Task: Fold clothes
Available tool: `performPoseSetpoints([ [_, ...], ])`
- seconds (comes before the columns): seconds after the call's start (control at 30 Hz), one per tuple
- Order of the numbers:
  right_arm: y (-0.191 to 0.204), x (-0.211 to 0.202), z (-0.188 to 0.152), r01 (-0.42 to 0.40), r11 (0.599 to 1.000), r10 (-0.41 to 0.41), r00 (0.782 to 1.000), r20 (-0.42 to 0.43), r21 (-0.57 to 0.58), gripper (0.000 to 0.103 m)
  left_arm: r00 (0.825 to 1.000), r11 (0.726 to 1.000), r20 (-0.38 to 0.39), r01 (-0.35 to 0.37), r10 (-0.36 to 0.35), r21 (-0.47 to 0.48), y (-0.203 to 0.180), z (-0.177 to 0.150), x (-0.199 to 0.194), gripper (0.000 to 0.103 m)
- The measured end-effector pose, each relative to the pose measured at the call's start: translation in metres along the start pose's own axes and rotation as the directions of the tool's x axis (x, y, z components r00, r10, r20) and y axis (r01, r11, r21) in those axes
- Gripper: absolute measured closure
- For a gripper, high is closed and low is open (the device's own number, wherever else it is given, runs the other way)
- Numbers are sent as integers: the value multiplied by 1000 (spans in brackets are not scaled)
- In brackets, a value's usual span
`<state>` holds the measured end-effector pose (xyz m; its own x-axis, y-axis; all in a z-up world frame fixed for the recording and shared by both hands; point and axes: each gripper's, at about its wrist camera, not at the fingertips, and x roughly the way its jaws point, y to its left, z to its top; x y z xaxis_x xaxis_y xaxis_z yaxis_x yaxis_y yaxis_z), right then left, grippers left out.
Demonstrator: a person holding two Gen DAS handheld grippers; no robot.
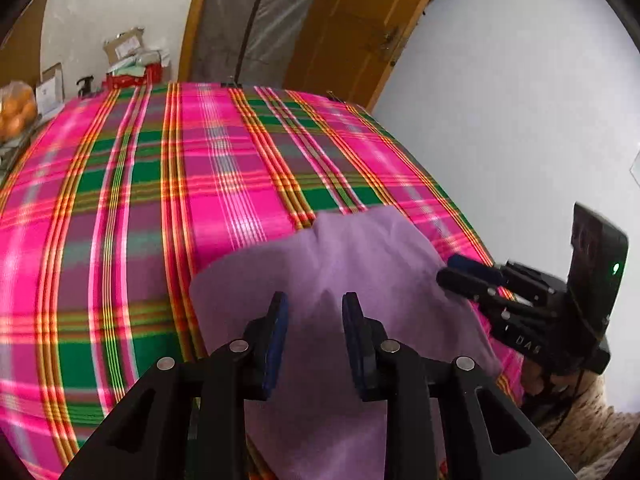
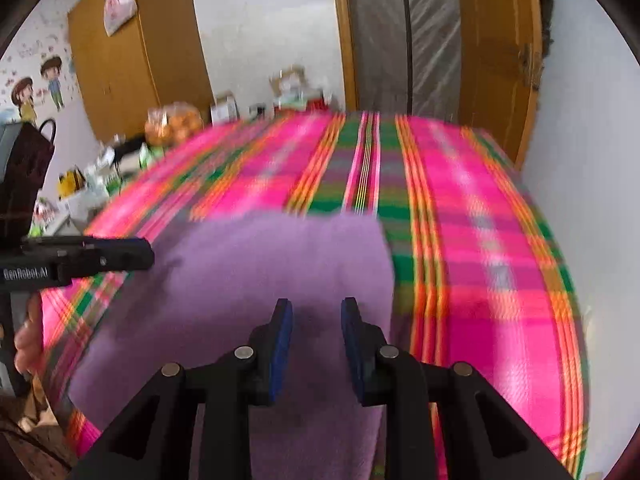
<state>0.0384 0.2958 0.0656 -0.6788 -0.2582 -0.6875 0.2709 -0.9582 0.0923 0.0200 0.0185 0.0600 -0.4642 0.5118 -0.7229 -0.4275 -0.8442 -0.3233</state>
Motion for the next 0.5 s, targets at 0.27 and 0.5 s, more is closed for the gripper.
performPoseSetpoints([
  [0.27,-7,43,12,-7,1000,7,995,-96,-5,77,995,996,-91,-43,36,-75,12,-4,31,73],
  [0.5,-5,54,6,-11,999,6,994,-113,-41,77,997,995,-75,-21,13,-99,21,-12,31,71],
])
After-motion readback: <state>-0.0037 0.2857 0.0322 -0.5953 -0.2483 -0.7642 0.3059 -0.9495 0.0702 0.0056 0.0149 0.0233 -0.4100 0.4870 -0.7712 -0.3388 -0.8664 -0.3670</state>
